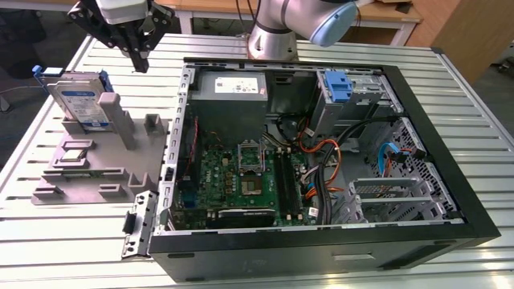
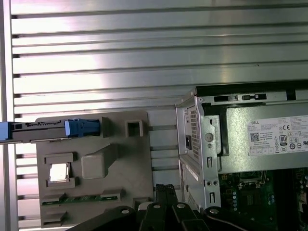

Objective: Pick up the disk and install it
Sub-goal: 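Reach for the disk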

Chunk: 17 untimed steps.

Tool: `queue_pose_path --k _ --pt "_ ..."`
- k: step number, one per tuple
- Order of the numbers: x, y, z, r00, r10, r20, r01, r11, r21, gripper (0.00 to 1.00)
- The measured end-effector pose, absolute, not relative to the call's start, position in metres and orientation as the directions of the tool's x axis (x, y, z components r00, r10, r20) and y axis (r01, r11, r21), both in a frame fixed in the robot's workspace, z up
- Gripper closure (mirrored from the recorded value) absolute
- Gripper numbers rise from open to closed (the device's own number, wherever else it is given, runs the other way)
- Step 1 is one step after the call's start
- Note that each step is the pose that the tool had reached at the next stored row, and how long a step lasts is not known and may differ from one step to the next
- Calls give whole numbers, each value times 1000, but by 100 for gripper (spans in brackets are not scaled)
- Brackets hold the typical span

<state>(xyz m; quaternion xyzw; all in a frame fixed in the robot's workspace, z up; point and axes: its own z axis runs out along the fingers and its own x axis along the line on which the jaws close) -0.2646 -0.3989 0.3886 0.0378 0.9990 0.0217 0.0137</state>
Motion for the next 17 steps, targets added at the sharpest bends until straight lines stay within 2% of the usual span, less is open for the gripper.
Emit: queue_pose_path --k 17 --pt "-275 -399 388 -997 76 -27 75 996 44 90"
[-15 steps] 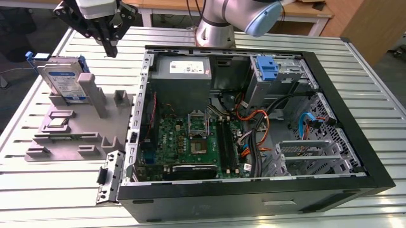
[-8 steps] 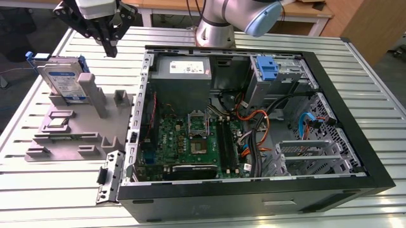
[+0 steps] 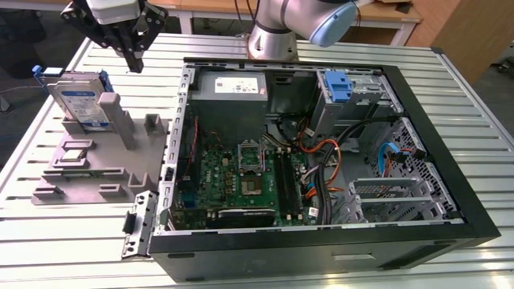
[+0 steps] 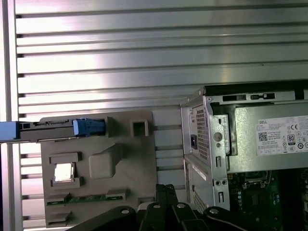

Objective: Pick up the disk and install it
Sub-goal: 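Reach for the disk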

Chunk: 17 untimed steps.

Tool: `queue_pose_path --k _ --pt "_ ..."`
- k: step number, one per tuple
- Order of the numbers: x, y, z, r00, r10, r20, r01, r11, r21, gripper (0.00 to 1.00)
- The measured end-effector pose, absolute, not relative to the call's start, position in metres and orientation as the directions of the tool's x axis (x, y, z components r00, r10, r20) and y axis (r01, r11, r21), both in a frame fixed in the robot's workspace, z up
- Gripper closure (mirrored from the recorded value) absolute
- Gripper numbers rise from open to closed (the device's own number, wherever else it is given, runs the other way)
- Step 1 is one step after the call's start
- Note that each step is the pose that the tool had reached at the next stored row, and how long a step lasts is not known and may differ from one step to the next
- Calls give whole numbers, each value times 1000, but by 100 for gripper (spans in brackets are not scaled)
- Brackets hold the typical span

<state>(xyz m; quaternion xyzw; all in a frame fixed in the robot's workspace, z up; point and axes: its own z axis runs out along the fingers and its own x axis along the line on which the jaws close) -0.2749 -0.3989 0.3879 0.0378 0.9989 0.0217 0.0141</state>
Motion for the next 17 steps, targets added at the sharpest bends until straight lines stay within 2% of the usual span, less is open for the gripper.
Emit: queue_pose_path --k 17 --pt "-307 -399 384 -997 76 -28 75 996 45 90"
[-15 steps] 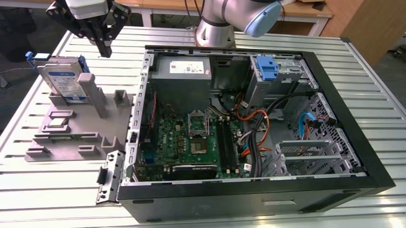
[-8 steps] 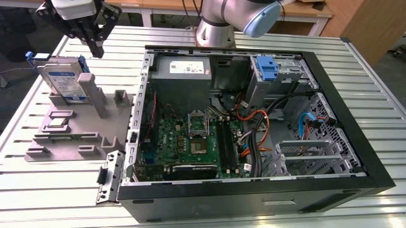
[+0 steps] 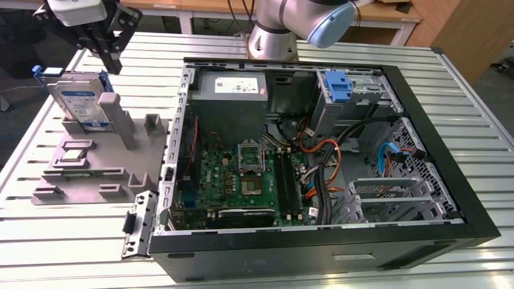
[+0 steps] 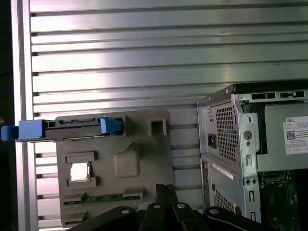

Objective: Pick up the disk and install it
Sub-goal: 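Reach for the disk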

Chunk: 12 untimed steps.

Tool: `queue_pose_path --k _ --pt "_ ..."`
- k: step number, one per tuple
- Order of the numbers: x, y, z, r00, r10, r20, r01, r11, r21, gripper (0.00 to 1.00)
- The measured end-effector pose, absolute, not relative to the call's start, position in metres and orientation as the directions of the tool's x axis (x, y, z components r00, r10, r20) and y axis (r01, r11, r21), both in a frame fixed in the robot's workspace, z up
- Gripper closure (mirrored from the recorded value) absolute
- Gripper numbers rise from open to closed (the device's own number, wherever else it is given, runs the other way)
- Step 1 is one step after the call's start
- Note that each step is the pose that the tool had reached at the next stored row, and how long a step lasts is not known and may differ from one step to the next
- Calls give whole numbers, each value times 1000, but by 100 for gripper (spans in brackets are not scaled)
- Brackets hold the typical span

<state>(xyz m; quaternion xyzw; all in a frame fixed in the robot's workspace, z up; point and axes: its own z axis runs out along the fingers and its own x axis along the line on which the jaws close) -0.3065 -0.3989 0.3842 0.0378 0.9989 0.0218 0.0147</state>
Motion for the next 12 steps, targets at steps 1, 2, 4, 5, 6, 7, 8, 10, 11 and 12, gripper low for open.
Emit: queue_pose_path --k 1,2,4,5,6,7,8,10,11,12 --pt "-308 -399 384 -997 76 -28 75 996 45 90" --pt "-308 -399 384 -997 76 -28 75 996 45 90" --pt "-308 -399 384 -997 76 -28 75 996 45 90" --pt "-309 -399 384 -997 76 -28 75 996 45 90" --pt "-309 -399 384 -997 76 -28 75 996 45 90" --pt "-309 -399 384 -997 76 -28 75 996 45 90" --pt "-309 -399 384 -997 76 -28 75 996 45 90" --pt "-310 -399 383 -997 76 -28 75 996 45 90" --pt "-310 -399 382 -997 76 -28 75 996 45 90" --pt "-310 -399 382 -997 76 -28 75 996 45 90"
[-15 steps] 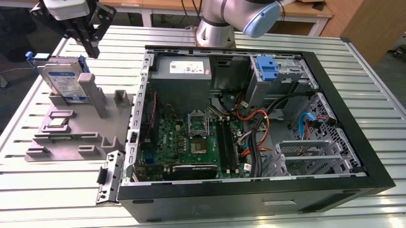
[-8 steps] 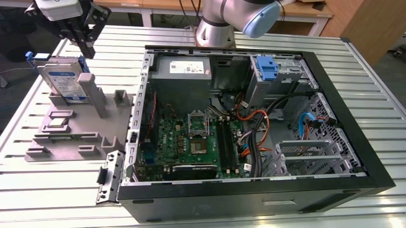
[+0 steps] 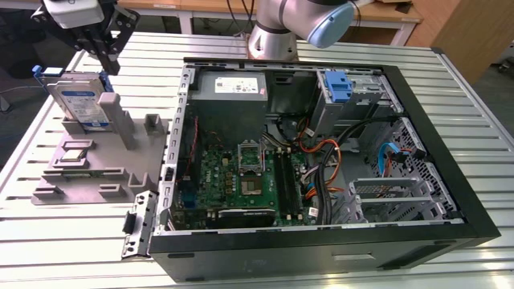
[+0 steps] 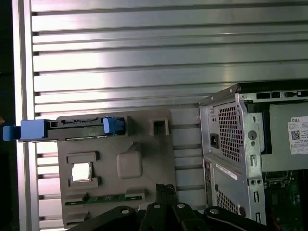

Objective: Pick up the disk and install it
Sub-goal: 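Reach for the disk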

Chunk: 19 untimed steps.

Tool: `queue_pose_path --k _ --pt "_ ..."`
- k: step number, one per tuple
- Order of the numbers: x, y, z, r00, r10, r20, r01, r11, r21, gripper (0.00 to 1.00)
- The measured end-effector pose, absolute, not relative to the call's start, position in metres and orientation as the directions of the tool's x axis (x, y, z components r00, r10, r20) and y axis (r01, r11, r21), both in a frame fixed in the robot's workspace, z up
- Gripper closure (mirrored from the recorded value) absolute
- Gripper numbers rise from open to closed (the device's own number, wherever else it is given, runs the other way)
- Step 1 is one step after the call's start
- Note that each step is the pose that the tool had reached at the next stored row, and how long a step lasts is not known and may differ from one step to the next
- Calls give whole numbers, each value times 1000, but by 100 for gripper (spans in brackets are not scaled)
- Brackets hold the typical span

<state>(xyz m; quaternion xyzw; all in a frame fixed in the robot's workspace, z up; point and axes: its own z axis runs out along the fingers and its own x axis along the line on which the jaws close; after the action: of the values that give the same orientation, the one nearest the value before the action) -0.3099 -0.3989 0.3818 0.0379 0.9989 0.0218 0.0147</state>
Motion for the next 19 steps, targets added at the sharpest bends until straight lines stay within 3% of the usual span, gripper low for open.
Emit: queue_pose_path --k 19 --pt "-319 -395 377 -997 76 -28 75 996 45 90"
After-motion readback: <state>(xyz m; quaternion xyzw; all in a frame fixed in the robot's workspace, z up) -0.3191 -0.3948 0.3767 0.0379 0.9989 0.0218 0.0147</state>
